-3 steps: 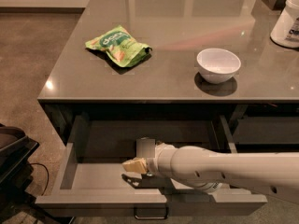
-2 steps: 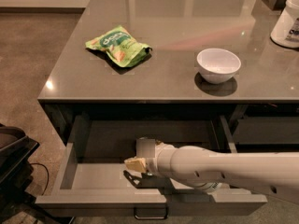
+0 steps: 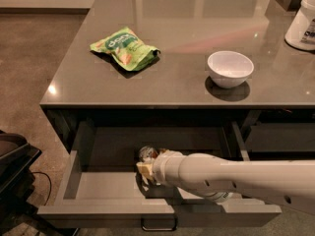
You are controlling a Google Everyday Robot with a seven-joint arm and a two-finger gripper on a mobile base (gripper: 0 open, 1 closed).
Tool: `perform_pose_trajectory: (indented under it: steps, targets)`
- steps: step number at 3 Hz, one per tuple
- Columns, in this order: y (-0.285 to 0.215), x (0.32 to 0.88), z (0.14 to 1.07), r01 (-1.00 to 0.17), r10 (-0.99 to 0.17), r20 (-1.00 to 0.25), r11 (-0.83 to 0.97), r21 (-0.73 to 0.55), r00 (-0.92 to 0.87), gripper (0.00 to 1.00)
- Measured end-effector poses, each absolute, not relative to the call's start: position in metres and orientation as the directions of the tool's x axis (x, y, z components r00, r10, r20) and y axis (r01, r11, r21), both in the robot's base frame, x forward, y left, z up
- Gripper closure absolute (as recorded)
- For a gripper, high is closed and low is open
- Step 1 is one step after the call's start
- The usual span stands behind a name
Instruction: Pick 7up can from top drawer and place on counter
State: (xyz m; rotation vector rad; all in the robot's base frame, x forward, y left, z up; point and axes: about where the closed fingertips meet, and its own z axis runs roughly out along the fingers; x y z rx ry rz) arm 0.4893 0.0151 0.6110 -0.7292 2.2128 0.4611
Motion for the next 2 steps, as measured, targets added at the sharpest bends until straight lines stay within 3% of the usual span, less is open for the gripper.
perform_pose_trajectory:
  steps: [1,2]
  targets:
    - [0.0151,0.4893,0.6110,-0.627,-0.357,-0.749,0.773,0.098,-0.558,1.00]
    - [0.0151,0.4893,0.6112,-0.627,-0.357,-0.749,0.773,0.098,-0.558,1.00]
